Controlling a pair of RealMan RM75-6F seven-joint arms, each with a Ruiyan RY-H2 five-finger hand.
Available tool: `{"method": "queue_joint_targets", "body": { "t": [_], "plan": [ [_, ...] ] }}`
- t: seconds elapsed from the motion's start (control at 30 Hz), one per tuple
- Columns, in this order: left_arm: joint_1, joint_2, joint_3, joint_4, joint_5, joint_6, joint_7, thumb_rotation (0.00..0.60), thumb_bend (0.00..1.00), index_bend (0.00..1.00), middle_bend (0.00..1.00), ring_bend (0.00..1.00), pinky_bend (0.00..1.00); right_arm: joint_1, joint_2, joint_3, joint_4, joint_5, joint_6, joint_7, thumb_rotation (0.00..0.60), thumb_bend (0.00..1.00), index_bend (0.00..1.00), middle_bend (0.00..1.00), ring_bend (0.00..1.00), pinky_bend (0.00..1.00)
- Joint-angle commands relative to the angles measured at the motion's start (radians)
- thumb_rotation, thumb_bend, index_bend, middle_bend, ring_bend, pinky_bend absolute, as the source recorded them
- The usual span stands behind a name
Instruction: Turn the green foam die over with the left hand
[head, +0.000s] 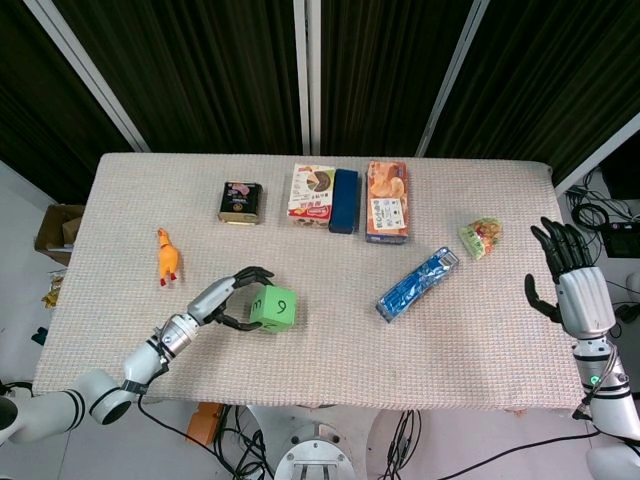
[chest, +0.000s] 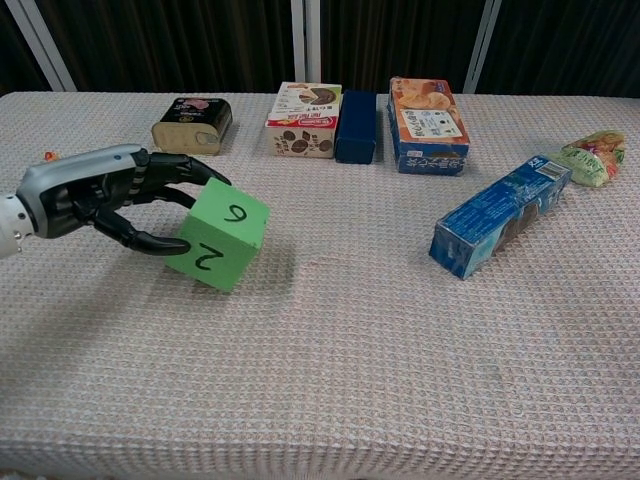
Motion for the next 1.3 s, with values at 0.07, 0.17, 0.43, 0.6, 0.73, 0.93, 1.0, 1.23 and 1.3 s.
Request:
{"method": "queue_joint_targets", "body": {
  "t": [0.07, 0.17, 0.43, 0.6, 0.73, 0.93, 1.0, 1.23, 1.3],
  "plan": [
    [0.002, 0.001, 0.006, 0.008, 0.003, 0.010, -0.004, 0.600, 0.28, 0.29, 0.14, 0.07, 0.18, 0.000, -0.001, 0.000, -0.001, -0.002, 0.001, -0.001, 0.600, 0.48, 0.00, 0.00, 0.00, 0.00],
    [0.004, 0.005, 0.011, 0.009, 0.006, 0.018, -0.001, 0.600, 0.28, 0.24, 0.14, 0.07, 0.18, 0.001, -0.002, 0.001, -0.002, -0.002, 0.001, -0.002, 0.600, 0.48, 0.00, 0.00, 0.00, 0.00],
    [0.017, 0.017, 0.025, 0.009, 0.016, 0.049, 0.037, 0.600, 0.28, 0.16, 0.13, 0.07, 0.18, 0.000, 0.002, 0.002, -0.010, -0.005, 0.007, -0.004, 0.600, 0.48, 0.00, 0.00, 0.00, 0.00],
    [0.024, 0.027, 0.024, 0.006, 0.009, 0.060, 0.059, 0.600, 0.27, 0.12, 0.13, 0.07, 0.18, -0.001, 0.004, 0.004, -0.016, -0.007, 0.013, -0.006, 0.600, 0.48, 0.00, 0.00, 0.00, 0.00],
    [0.034, 0.039, 0.015, -0.001, 0.002, 0.084, 0.076, 0.600, 0.27, 0.09, 0.12, 0.07, 0.18, -0.002, 0.002, 0.005, -0.013, -0.008, 0.017, 0.000, 0.600, 0.48, 0.00, 0.00, 0.00, 0.00],
    [0.043, 0.093, 0.019, -0.031, 0.021, 0.119, 0.155, 0.600, 0.27, 0.08, 0.09, 0.07, 0.18, -0.004, 0.001, 0.010, -0.003, -0.001, 0.020, 0.012, 0.600, 0.48, 0.00, 0.00, 0.00, 0.00],
    [0.042, 0.115, 0.025, -0.042, 0.032, 0.122, 0.203, 0.600, 0.27, 0.08, 0.08, 0.06, 0.18, -0.005, 0.000, 0.011, 0.000, -0.001, 0.024, 0.015, 0.600, 0.48, 0.00, 0.00, 0.00, 0.00],
    [0.043, 0.223, 0.017, -0.126, 0.044, 0.139, 0.431, 0.600, 0.27, 0.08, 0.05, 0.05, 0.17, -0.010, 0.003, 0.012, 0.003, -0.007, 0.040, 0.022, 0.600, 0.48, 0.00, 0.00, 0.00, 0.00],
    [0.040, 0.265, 0.015, -0.174, 0.041, 0.129, 0.493, 0.600, 0.27, 0.08, 0.05, 0.05, 0.17, -0.012, 0.005, 0.014, 0.002, -0.005, 0.042, 0.024, 0.600, 0.48, 0.00, 0.00, 0.00, 0.00]
  ]
}}
